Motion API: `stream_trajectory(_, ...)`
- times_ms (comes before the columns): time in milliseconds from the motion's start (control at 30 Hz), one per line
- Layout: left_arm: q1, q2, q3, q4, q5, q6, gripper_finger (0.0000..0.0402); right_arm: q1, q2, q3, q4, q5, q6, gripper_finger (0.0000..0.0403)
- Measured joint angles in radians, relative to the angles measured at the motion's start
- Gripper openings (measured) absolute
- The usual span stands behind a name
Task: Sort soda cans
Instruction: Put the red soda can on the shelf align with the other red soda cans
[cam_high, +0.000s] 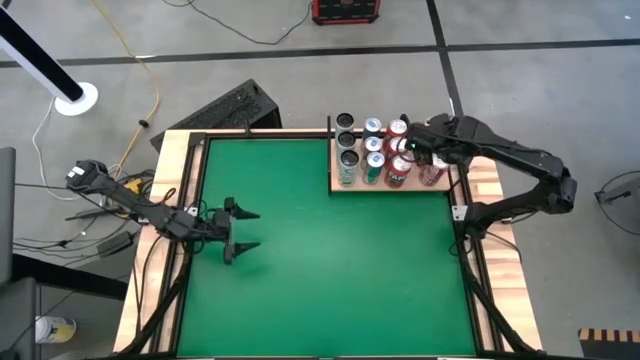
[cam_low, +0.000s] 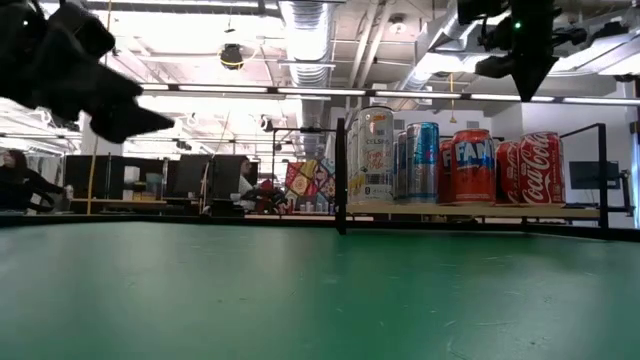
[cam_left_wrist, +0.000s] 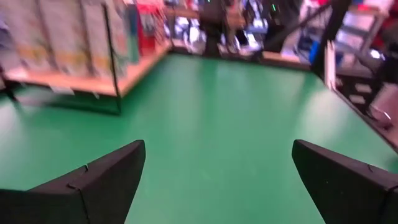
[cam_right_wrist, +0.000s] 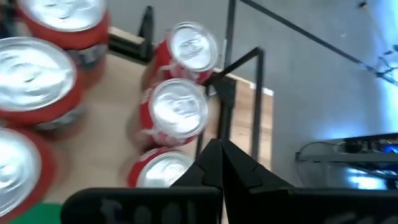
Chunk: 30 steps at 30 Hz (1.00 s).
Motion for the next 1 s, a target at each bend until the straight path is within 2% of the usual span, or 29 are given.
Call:
stream_trajectory(200, 0.053, 0.0, 0.007, 0.06, -0.023, 0.06, 0.0392, -0.099, 0.009, -0.006, 0.009, 0.013, -0.073, 0.0019)
stream_trajectory(300, 0.097, 0.0, 0.026, 0.054, 0.019, 0.059, 0.0392, -0.134, 0.016, -0.006, 0.013, 0.009, -0.112, 0.0019)
stream_trajectory(500, 0.217, 0.0, 0.108, -0.058, 0.117, 0.095, 0.0392, -0.144, 0.016, -0.006, 0.069, -0.06, -0.184, 0.0022)
stream_trajectory(633, 0.302, 0.0, 0.151, -0.138, 0.127, 0.139, 0.0392, -0.144, 0.015, -0.006, 0.112, -0.072, -0.24, 0.0021)
stream_trajectory(800, 0.442, 0.0, 0.161, -0.127, 0.126, 0.183, 0.0392, -0.144, 0.015, -0.006, 0.155, -0.075, -0.322, 0.0021)
stream_trajectory(1000, 0.651, 0.0, 0.161, -0.116, 0.175, 0.123, 0.0392, -0.133, 0.015, -0.007, 0.157, -0.077, -0.388, 0.0022)
